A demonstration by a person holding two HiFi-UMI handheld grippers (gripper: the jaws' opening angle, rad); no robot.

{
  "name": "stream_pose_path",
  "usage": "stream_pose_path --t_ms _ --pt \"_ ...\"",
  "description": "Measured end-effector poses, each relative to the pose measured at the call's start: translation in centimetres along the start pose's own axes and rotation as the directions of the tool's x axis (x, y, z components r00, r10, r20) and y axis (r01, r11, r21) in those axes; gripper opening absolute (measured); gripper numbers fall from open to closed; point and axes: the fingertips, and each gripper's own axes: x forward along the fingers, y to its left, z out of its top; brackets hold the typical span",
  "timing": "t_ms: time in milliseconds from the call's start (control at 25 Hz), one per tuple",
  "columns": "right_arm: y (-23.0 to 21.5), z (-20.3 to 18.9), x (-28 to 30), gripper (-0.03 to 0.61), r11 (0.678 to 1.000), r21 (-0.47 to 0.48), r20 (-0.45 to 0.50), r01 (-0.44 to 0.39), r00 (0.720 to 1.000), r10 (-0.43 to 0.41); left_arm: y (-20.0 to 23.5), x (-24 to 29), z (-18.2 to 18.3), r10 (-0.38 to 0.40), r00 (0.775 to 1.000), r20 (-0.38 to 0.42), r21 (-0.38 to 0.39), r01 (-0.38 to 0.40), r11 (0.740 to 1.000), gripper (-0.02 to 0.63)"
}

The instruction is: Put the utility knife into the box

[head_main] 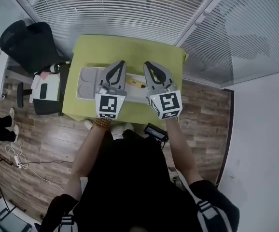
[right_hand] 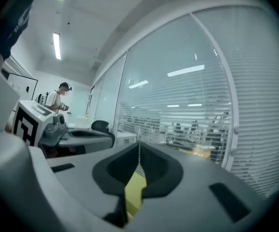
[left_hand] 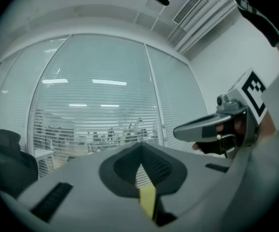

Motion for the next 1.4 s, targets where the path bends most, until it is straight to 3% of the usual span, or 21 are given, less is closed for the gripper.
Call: stream_pose_path --t_ms 160,360,880,1400 --pt "-0.9 1.5 -0.6 0.008 0.991 0.036 0.116 0.128 0.985 -0.131 0.6 -0.3 0.3 0.065 0.998 0.024 0.008 -0.065 0.998 0.009" --pt "-0.8 1.3 -0.3 0.002 0.977 0.053 0.140 0.209 0.967 -0.214 0.7 -0.6 0.4 0.086 0.996 0.025 0.009 -0.086 0.996 0.009" --pt "-1.1 0.4 -1.3 0.000 0.953 0.058 0.173 0.298 0.937 -0.304 0.8 -0.8 -0.7 0.122 0.992 0.013 0.004 -0.122 0.993 0.009" --pt "-1.4 -0.8 -1.8 0.000 0.948 0.066 0.141 0.312 0.938 -0.318 -0.3 -0.4 -0.7 0.113 0.993 0.018 0.000 -0.113 0.994 0.009"
